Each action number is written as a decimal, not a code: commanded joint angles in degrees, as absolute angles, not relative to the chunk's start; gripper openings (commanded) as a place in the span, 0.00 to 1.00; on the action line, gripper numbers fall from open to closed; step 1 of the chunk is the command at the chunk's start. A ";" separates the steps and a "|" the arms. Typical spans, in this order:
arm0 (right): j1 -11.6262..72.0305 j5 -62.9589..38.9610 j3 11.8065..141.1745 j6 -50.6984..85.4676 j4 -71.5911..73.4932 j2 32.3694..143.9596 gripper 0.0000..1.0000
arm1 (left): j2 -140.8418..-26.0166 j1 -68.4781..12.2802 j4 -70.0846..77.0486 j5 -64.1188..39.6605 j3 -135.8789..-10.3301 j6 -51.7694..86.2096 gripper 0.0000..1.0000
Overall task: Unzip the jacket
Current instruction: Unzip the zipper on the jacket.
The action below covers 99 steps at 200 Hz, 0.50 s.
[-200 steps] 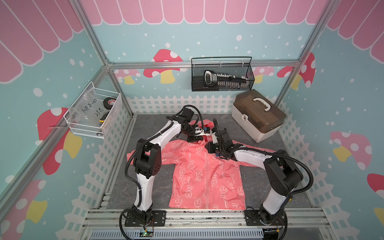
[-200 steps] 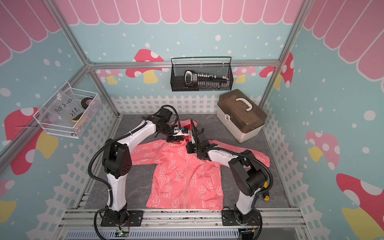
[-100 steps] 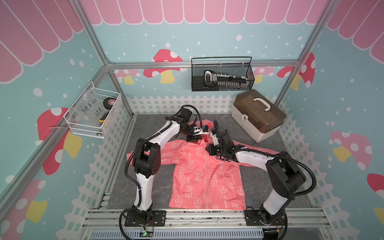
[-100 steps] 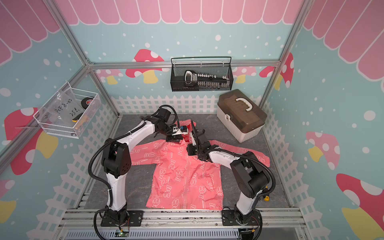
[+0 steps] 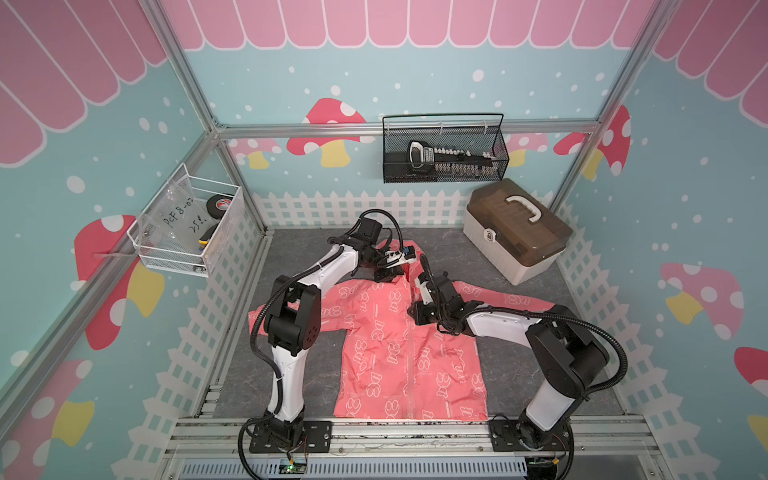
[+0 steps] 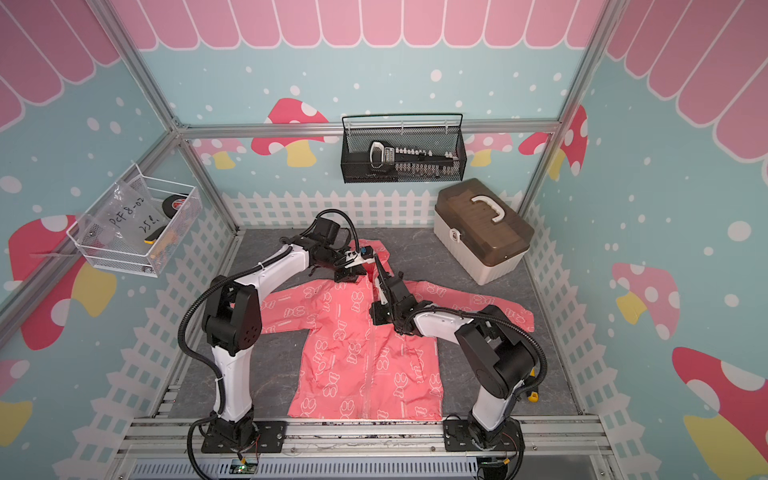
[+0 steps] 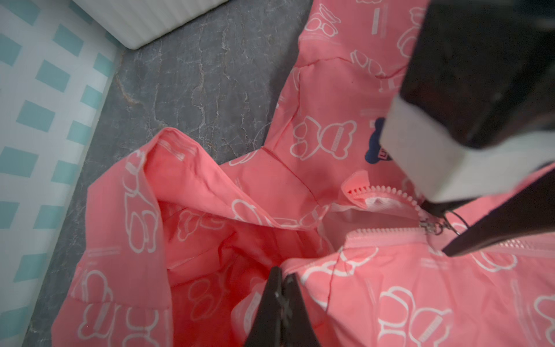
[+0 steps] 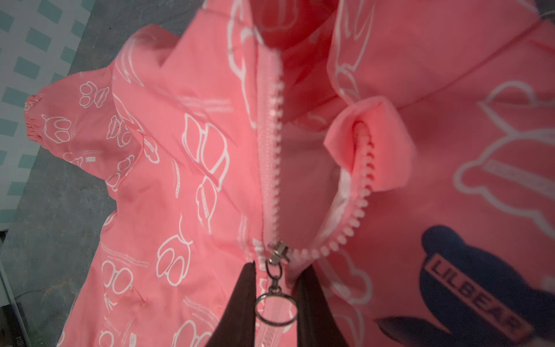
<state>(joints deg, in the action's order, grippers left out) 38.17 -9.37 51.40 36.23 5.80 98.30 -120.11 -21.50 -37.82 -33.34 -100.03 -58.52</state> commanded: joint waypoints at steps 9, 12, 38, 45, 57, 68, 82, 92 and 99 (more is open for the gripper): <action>41.08 -10.63 47.45 38.80 0.07 97.32 0.02 | -120.48 -19.81 -24.16 -27.40 -101.35 -52.23 0.00; 41.29 -10.62 47.24 38.95 -0.04 97.32 0.02 | -120.68 -19.75 -23.61 -26.90 -101.39 -51.91 0.00; 43.23 -10.18 45.13 40.09 -1.77 95.98 0.02 | -123.11 -19.69 -21.50 -23.22 -102.73 -50.73 0.00; 43.84 -10.01 44.39 40.48 -2.30 95.36 0.02 | -124.00 -19.64 -21.36 -22.32 -103.26 -50.56 0.00; 44.83 -9.80 43.22 41.05 -3.49 94.08 0.02 | -125.41 -19.60 -21.25 -20.42 -104.24 -50.36 0.00; 45.92 -9.67 42.41 41.79 -4.43 92.93 0.02 | -126.86 -19.65 -21.06 -18.83 -105.20 -50.23 0.00; 47.82 -9.66 41.68 42.74 -5.30 91.91 0.02 | -128.62 -19.61 -21.02 -17.33 -106.59 -50.03 0.00; 49.40 -9.58 41.67 43.27 -6.35 91.60 0.02 | -129.78 -19.60 -21.01 -16.40 -107.58 -49.84 0.00; 50.45 -9.45 41.66 43.54 -7.18 91.42 0.02 | -130.43 -19.60 -21.01 -15.95 -108.31 -49.80 0.00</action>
